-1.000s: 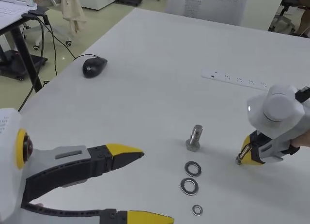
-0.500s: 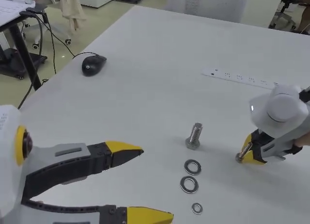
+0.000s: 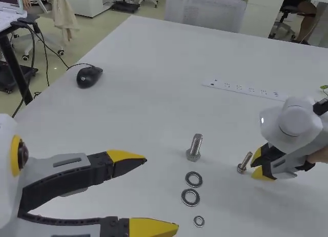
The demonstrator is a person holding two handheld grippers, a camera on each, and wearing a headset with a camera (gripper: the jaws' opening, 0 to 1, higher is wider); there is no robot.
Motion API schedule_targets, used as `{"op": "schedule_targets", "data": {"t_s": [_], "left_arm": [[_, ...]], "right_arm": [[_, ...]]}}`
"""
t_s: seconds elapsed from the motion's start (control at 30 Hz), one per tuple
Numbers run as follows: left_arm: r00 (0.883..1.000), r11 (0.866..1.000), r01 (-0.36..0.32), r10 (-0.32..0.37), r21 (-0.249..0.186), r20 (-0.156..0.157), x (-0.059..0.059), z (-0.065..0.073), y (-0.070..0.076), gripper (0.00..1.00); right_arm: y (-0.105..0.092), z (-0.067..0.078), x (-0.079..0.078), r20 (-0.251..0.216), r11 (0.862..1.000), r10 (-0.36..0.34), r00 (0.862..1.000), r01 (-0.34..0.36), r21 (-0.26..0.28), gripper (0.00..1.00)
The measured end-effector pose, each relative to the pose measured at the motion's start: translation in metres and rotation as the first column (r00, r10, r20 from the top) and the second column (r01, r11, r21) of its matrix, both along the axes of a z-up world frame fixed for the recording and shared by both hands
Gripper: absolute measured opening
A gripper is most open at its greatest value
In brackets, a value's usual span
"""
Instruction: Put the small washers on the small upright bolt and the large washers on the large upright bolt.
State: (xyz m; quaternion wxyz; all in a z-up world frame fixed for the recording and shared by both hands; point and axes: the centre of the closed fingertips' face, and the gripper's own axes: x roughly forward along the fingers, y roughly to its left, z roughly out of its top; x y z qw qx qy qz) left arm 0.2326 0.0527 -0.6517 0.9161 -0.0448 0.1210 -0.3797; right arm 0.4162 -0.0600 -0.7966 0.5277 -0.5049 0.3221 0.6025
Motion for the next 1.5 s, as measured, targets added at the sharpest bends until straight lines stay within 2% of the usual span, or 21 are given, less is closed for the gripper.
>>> {"op": "schedule_targets", "data": {"t_s": [0.27, 0.57, 0.87, 1.2, 1.4, 1.5], "left_arm": [[1.000, 1.000, 0.021, -0.021, 0.003, 0.015, -0.005, 0.003, -0.006, 0.55], [0.999, 1.000, 0.026, -0.026, 0.005, 0.023, -0.010, 0.005, -0.006, 0.55], [0.999, 1.000, 0.018, -0.018, -0.002, 0.030, -0.010, 0.007, -0.003, 0.55], [0.999, 1.000, 0.011, -0.011, -0.003, 0.033, -0.007, 0.008, 0.000, 0.55], [0.999, 1.000, 0.009, -0.009, -0.009, 0.034, -0.007, 0.009, 0.000, 0.55], [0.999, 1.000, 0.009, -0.009, -0.007, 0.032, -0.007, 0.008, -0.001, 0.55]], "right_arm": [[0.018, -0.004, -0.034, -0.020, 0.998, 0.058, 0.998, -0.057, 0.021, 0.14], [0.038, -0.009, -0.061, -0.045, 0.993, 0.110, 0.993, -0.109, 0.034, 0.14], [0.056, -0.023, -0.098, -0.105, 0.985, 0.173, 0.979, -0.170, 0.037, 0.15], [0.063, -0.032, -0.116, -0.142, 0.978, 0.209, 0.968, -0.206, 0.033, 0.16], [0.065, -0.032, -0.119, -0.126, 0.971, 0.239, 0.963, -0.236, 0.034, 0.17], [0.065, -0.032, -0.118, -0.124, 0.972, 0.234, 0.964, -0.232, 0.033, 0.18]]}}
